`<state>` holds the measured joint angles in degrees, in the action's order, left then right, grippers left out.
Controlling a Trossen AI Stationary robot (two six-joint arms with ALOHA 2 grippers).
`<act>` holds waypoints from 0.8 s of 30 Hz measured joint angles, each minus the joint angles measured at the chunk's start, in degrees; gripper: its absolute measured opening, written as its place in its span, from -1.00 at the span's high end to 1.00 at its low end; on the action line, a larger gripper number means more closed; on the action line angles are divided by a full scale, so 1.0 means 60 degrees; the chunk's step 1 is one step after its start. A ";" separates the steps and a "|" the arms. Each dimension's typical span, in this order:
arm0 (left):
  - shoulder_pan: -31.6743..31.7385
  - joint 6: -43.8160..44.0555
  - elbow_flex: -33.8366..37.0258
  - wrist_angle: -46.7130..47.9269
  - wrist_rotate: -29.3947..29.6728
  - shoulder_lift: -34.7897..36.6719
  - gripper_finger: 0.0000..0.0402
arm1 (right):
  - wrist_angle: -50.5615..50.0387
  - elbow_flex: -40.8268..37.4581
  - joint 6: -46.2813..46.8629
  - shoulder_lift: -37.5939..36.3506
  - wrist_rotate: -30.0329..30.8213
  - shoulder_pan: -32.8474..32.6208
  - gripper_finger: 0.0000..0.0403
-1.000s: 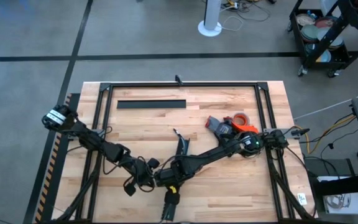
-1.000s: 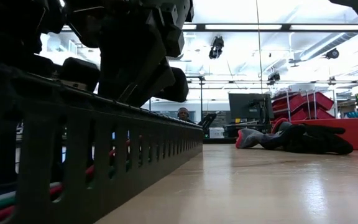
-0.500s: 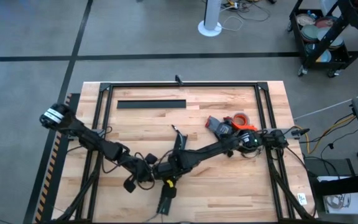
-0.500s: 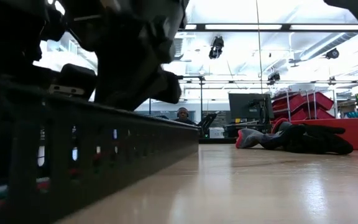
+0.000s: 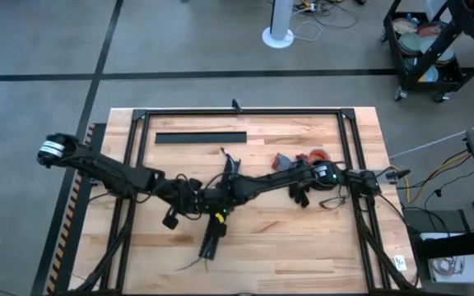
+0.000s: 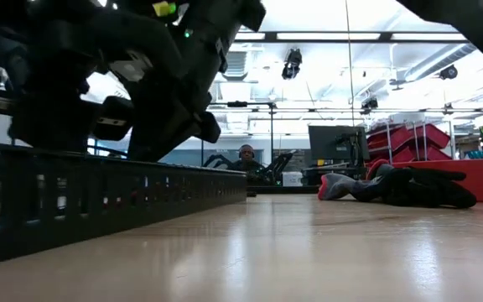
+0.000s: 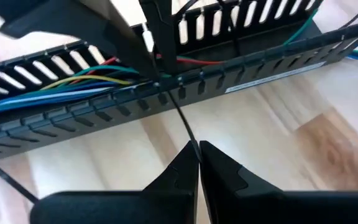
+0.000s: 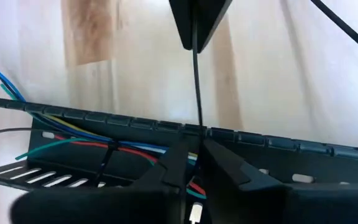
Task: Ziptie cables
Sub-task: Put the colored zip-tied cables into the black cable duct
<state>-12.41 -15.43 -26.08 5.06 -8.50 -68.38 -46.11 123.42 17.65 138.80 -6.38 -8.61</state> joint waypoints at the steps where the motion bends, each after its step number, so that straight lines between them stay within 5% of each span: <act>1: 0.0070 -0.0123 0.0052 0.0002 0.0000 0.0085 1.00 | -0.0007 0.0000 -0.0114 -0.0004 -0.0020 0.0072 0.85; 12: 0.0326 -0.0403 0.0171 -0.0247 0.0055 0.0347 1.00 | -0.0924 0.0007 -0.0439 -0.0369 -0.0922 0.0459 0.54; 24: 0.0326 0.0084 0.0174 -0.0667 0.0360 0.0335 1.00 | -0.1057 0.0007 -0.0442 -0.0375 -0.0957 0.0417 0.76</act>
<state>-10.45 -14.93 -25.04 1.06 -6.34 -66.37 -52.46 123.46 14.99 136.55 -12.12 -6.11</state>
